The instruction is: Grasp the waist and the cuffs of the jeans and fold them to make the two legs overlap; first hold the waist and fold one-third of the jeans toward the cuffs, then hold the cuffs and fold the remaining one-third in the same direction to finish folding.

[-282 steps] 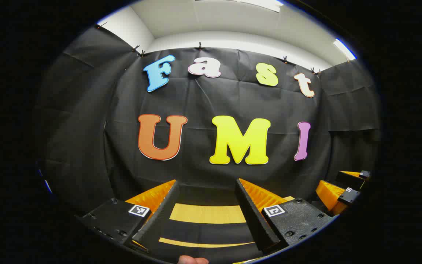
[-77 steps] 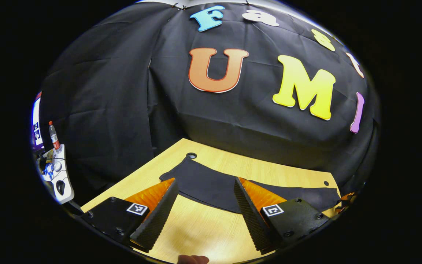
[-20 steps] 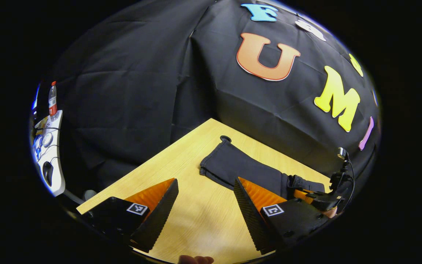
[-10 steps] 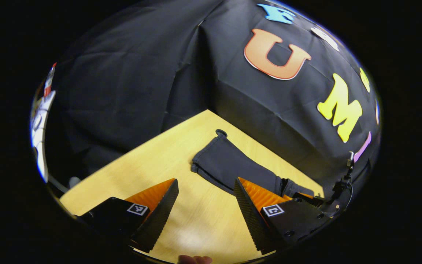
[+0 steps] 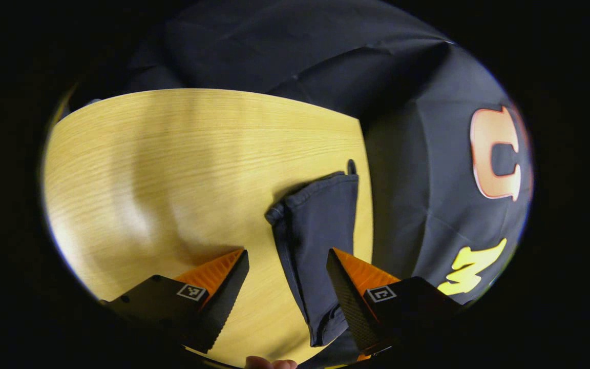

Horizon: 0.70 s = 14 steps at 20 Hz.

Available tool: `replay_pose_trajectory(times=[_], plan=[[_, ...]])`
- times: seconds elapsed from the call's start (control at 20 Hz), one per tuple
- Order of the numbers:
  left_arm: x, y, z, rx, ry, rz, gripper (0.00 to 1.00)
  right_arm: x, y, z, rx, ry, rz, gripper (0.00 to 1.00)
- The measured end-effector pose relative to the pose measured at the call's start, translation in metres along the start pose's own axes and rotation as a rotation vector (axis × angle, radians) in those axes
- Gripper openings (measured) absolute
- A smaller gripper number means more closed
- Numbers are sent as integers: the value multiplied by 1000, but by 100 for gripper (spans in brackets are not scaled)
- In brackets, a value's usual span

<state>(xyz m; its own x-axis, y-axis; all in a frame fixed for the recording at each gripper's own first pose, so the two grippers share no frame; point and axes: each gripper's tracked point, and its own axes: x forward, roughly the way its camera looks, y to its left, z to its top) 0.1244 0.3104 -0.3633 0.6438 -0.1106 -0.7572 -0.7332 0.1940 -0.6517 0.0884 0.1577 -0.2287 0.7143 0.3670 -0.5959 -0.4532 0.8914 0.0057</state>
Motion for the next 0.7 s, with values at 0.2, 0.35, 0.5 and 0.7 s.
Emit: replay_pose_trajectory(times=[0.2,0.35,0.5,0.7], plan=[[20,-12,19,-89,15,74,97,-20,-37,-6,62,4,-76,94],[26,-12,21,-99,31,156,97,-32,-56,-14,94,11,-110,96],[31,-6,20,-88,29,251,97,-44,-69,-24,145,14,-133,96],[31,-2,22,-172,-38,277,82,-59,-90,-45,230,37,-173,96]])
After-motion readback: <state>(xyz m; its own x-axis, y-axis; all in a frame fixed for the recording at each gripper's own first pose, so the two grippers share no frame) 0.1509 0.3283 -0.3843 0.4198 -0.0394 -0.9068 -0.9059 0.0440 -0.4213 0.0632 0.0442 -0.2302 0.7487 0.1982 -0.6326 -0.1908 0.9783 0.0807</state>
